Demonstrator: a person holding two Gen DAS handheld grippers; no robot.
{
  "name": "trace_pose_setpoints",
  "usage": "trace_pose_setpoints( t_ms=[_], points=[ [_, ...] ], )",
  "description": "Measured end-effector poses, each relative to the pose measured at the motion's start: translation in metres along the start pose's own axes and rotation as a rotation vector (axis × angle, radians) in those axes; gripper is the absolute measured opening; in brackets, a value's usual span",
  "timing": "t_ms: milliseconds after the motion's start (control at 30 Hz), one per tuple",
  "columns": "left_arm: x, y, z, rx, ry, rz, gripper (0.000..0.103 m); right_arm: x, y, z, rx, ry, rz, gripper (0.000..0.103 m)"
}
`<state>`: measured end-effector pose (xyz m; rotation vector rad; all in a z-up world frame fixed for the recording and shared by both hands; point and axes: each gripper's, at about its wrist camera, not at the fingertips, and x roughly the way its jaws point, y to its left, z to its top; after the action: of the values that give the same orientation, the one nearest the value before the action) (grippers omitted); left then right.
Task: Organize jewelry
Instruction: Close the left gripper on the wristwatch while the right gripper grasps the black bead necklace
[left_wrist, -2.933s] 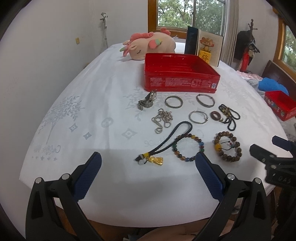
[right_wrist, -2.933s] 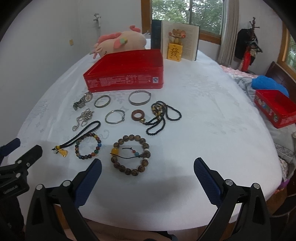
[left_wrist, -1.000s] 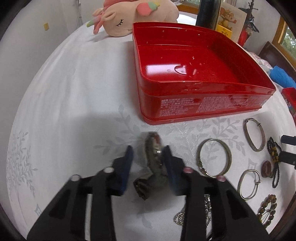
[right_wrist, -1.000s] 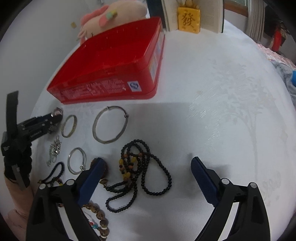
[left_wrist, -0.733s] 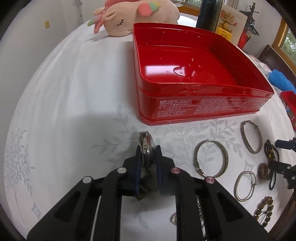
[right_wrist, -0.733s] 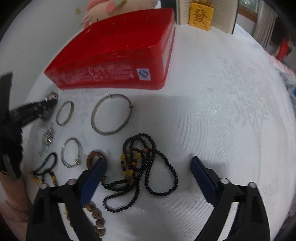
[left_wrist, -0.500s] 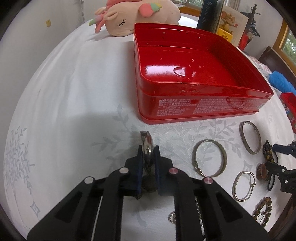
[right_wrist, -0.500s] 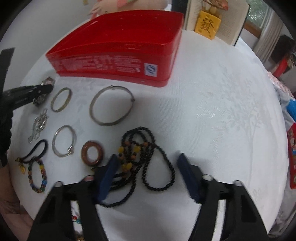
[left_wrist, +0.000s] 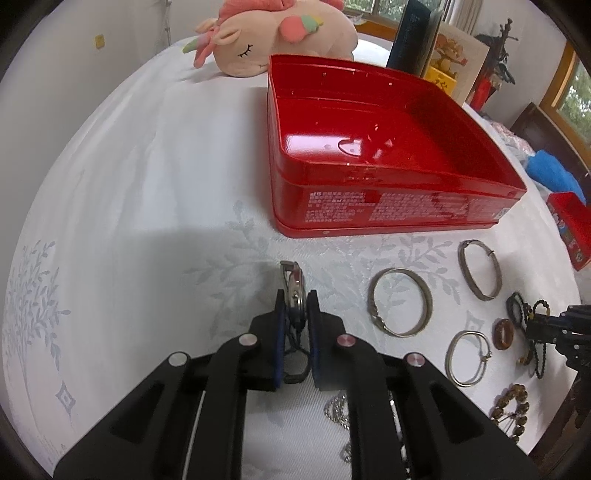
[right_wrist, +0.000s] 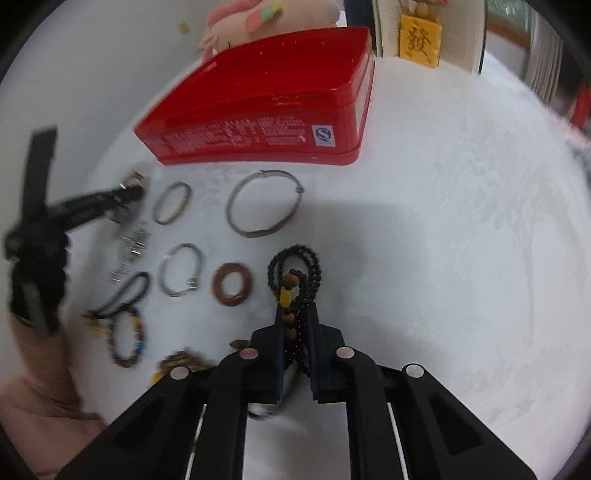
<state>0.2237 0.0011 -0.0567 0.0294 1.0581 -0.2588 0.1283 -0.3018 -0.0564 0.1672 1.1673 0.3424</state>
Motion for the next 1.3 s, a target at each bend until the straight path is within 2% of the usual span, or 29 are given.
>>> trace_pose_setpoints(
  t_ms=[100,200,333,433,600,767,900,967,1033,1067,1200,1300],
  points=[
    [-0.010,-0.002,-0.001,0.003,-0.021,-0.004,0.009,-0.017,-0.001,-0.003,0.020,-0.038,0.048,0.009],
    [-0.023,-0.006,-0.003,0.009,-0.047,-0.012,0.009,-0.032,-0.001,-0.003,0.011,-0.075,0.060,0.009],
    [-0.040,-0.011,-0.004,0.017,-0.078,-0.024,0.009,-0.053,0.008,0.000,-0.006,-0.123,0.062,0.008],
    [-0.053,-0.015,-0.005,0.027,-0.104,-0.031,0.009,-0.058,0.011,0.007,-0.024,-0.137,0.022,0.008],
    [-0.055,-0.018,-0.006,0.029,-0.105,-0.033,0.009,-0.024,0.006,0.013,-0.004,-0.055,-0.018,0.008],
    [-0.051,-0.017,-0.008,0.026,-0.093,-0.037,0.009,-0.006,0.003,0.016,-0.012,-0.030,-0.052,0.009],
    [-0.047,-0.014,-0.008,0.016,-0.086,-0.034,0.009,0.009,0.006,0.019,-0.031,0.010,-0.078,0.018],
    [-0.045,-0.012,-0.007,0.011,-0.082,-0.035,0.009,0.015,0.006,0.019,-0.038,0.030,-0.070,0.026],
    [-0.043,-0.012,-0.007,0.011,-0.079,-0.032,0.009,0.019,0.007,0.019,-0.043,0.040,-0.052,0.046],
    [-0.042,-0.011,-0.007,0.010,-0.076,-0.032,0.009,0.020,0.009,0.020,-0.049,0.040,-0.047,0.048],
    [-0.040,-0.009,-0.007,0.007,-0.072,-0.031,0.009,0.026,0.013,0.021,-0.073,0.046,-0.081,0.047],
    [-0.038,-0.008,-0.007,0.006,-0.070,-0.029,0.009,0.030,0.018,0.021,-0.109,0.037,-0.144,0.032]
  ],
)
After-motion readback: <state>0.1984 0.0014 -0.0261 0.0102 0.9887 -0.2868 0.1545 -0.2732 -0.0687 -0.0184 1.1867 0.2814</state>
